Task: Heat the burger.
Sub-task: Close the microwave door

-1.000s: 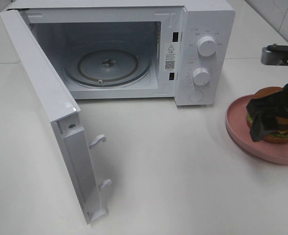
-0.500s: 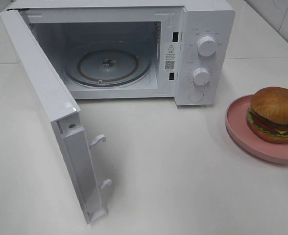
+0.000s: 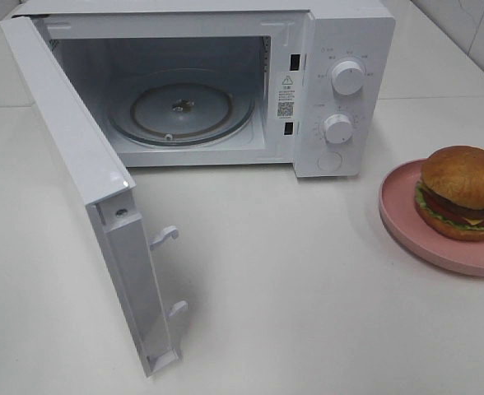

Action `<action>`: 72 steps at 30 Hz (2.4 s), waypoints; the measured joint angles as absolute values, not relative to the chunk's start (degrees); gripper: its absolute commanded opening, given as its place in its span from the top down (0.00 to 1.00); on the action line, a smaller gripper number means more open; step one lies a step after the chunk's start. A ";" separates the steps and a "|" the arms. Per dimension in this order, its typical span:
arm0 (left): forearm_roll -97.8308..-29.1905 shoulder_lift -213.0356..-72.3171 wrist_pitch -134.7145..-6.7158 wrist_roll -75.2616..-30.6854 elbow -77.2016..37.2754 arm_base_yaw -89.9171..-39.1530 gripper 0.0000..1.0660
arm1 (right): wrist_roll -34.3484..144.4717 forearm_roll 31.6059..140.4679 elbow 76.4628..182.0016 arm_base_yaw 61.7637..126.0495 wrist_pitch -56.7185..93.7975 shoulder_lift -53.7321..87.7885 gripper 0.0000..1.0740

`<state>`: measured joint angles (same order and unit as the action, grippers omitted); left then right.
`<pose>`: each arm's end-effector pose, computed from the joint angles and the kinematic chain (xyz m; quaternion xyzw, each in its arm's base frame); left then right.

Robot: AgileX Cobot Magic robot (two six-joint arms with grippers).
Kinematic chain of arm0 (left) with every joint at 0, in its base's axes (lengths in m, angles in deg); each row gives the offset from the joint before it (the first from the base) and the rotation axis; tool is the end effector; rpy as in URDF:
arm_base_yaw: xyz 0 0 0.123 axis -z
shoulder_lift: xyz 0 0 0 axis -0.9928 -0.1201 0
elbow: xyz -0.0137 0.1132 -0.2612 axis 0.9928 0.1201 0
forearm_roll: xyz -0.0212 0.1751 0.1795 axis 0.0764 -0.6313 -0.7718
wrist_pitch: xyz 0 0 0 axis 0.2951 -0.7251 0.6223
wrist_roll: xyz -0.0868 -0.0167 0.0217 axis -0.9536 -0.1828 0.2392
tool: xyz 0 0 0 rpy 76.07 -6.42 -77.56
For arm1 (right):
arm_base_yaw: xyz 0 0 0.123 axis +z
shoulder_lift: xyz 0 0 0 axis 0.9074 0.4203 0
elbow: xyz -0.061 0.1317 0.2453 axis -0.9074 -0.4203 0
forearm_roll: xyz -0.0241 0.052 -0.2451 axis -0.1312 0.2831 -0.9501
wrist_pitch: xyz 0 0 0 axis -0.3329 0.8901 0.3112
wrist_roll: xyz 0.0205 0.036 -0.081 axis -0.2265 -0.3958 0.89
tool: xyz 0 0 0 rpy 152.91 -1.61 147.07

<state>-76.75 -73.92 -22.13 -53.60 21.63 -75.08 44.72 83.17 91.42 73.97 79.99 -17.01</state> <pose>-0.0052 -0.0012 0.2788 0.0829 0.8428 -0.0345 0.5306 0.0879 0.0100 0.2612 -0.0318 0.9601 0.0127 0.2775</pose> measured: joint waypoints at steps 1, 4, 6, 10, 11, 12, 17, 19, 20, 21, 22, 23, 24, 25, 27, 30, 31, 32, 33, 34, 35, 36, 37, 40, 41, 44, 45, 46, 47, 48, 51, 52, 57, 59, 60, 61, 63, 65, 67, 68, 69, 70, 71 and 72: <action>-76.75 -73.92 -22.13 -53.60 21.63 -75.08 1.00 | 44.72 83.17 91.42 73.97 79.99 -17.01 0.33; -76.75 -73.92 -22.13 -53.60 21.63 -75.08 1.00 | 45.64 83.17 90.96 73.97 79.30 -22.68 0.34; -76.75 -73.92 -22.13 -53.60 21.63 -75.08 1.00 | 46.09 83.23 90.96 73.97 79.13 -25.94 0.35; -76.75 -73.92 -22.13 -53.60 21.63 -75.08 1.00 | 46.55 83.52 90.96 73.97 79.07 -32.25 0.37; -76.75 -73.92 -22.13 -53.60 21.63 -75.08 1.00 | 46.61 83.63 90.96 73.97 79.07 -35.00 0.37; -76.75 -73.92 -22.13 -53.60 21.63 -75.08 1.00 | 46.61 83.63 90.96 73.97 79.07 -35.00 0.37; -76.75 -73.92 -22.13 -53.60 21.63 -75.08 1.00 | 47.01 83.80 90.96 73.97 79.07 -43.19 0.37; -76.75 -73.92 -22.13 -53.60 21.63 -75.08 1.00 | 47.18 83.80 90.96 73.97 79.07 -45.42 0.37; -76.75 -73.92 -22.13 -53.60 21.63 -75.08 1.00 | 47.18 83.80 90.96 73.97 79.07 -45.42 0.37; -76.75 -73.92 -22.13 -53.60 21.63 -75.08 1.00 | 47.36 83.80 90.96 73.97 79.07 -46.63 0.37; -76.75 -73.92 -22.13 -53.60 21.63 -75.08 1.00 | 47.76 83.80 90.96 73.97 79.07 -48.98 0.37; -76.75 -73.92 -22.13 -53.60 21.63 -75.08 1.00 | 47.76 83.80 90.96 73.97 79.07 -48.98 0.37; -76.75 -74.09 -22.13 -53.60 21.63 -75.08 1.00 | 47.99 83.97 90.96 73.97 79.13 -49.95 0.37; -76.75 -74.32 -22.13 -53.60 21.58 -75.08 1.00 | 48.10 84.09 90.84 73.97 79.13 -51.44 0.37; -76.75 -74.78 -22.47 -53.60 21.29 -75.08 1.00 | 48.10 84.09 90.79 73.97 79.13 -51.78 0.37; -76.75 -77.02 -29.29 -53.60 20.66 -75.08 1.00 | 48.27 84.26 90.50 73.97 79.13 -51.84 0.37; -76.75 -77.82 -31.75 -53.60 20.72 -75.08 1.00 | 48.33 84.26 90.50 73.97 79.13 -51.84 0.37; -76.75 -77.82 -31.75 -53.60 20.72 -75.08 1.00 | 48.33 84.26 90.50 73.97 79.13 -51.84 0.37; -76.75 -79.65 -37.25 -53.60 21.29 -75.08 1.00 | 48.50 84.26 90.50 73.97 79.13 -51.84 0.37; -76.75 -80.85 -39.78 -53.60 21.81 -75.08 1.00 | 48.50 84.26 90.50 73.97 79.13 -51.84 0.37; -76.75 -80.85 -39.78 -53.60 21.81 -75.08 1.00 | 48.50 84.26 90.50 73.97 79.13 -51.84 0.37; -76.75 -83.43 -43.61 -53.60 23.18 -75.08 1.00 | 48.50 84.26 90.50 73.97 79.13 -51.84 0.37; -76.75 -83.43 -43.61 -53.60 23.18 -75.08 1.00 | 48.50 84.26 90.50 73.97 79.13 -51.84 0.37; -76.75 -88.59 -48.94 -53.60 24.96 -75.08 1.00 | 48.50 84.26 90.50 73.97 79.13 -51.84 0.37; -76.75 -93.06 -52.95 -53.60 25.70 -75.08 1.00 | 48.50 84.26 90.50 73.97 79.13 -51.84 0.37; -76.46 -99.82 -58.91 -53.60 26.10 -75.08 1.00 | 48.50 84.26 90.50 73.97 79.13 -51.84 0.37; -76.23 -101.94 -60.63 -53.60 26.10 -75.08 1.00 | 48.50 84.26 90.50 73.97 79.13 -51.84 0.37; -76.23 -101.94 -60.63 -53.60 26.10 -75.08 1.00 | 48.50 84.26 90.50 73.97 79.13 -51.84 0.37; -76.00 -107.38 -64.93 -53.60 26.10 -75.08 1.00 | 48.50 84.26 90.50 73.97 79.13 -51.84 0.37; -75.89 -110.13 -66.88 -53.60 26.10 -75.08 1.00 | 48.50 84.26 90.50 73.97 79.13 -51.84 0.37; -75.71 -115.00 -70.31 -53.60 26.10 -75.08 1.00 | 48.50 84.26 90.50 73.97 79.13 -51.84 0.37; -75.71 -120.16 -74.44 -53.60 26.10 -74.96 1.00 | 48.50 84.26 90.50 73.97 79.13 -51.84 0.37; -75.71 -128.47 -80.28 -53.60 25.30 -72.79 1.00 | 48.50 84.26 90.50 73.97 79.13 -51.84 0.37; -75.71 -136.49 -85.73 -53.60 22.55 -69.29 1.00 | 48.50 84.26 90.50 73.97 79.13 -51.84 0.37; -75.71 -136.49 -85.73 -53.60 22.55 -69.29 1.00 | 48.50 84.26 90.50 73.97 79.13 -51.84 0.37; -75.71 -138.61 -86.82 -53.60 21.81 -68.43 1.00 | 48.50 84.26 90.50 73.97 79.13 -51.84 0.37; -75.71 -140.27 -87.56 -53.60 21.18 -67.80 1.00 | 48.50 84.26 90.50 73.97 79.13 -51.84 0.37; -75.71 -147.55 -89.62 -53.60 17.91 -64.71 1.00 | 48.50 84.26 90.50 73.97 79.13 -51.84 0.37; -75.77 -149.04 -89.85 -53.55 16.94 -63.90 1.00 | 48.50 84.26 90.50 73.97 79.13 -51.84 0.37; -75.77 -149.04 -89.85 -53.55 16.94 -63.90 1.00 | 48.50 84.26 90.50 73.97 79.13 -51.84 0.37; -75.71 -151.33 -90.14 -53.43 15.10 -62.70 1.00 | 48.50 84.26 90.50 73.97 79.13 -51.84 0.37; -75.66 -152.24 -90.25 -53.43 14.47 -62.19 1.00 | 48.50 84.26 90.50 73.97 79.13 -51.84 0.37; -75.66 -152.24 -90.25 -53.43 14.47 -62.19 1.00 | 48.50 84.26 90.50 73.97 79.13 -51.84 0.37; -75.66 -154.48 -91.34 -53.43 12.81 -60.93 1.00 | 48.50 84.26 90.50 73.97 79.13 -51.84 0.37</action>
<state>-75.66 -154.48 -91.34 -53.43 12.81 -60.93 48.50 84.26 90.50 73.97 79.13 -51.84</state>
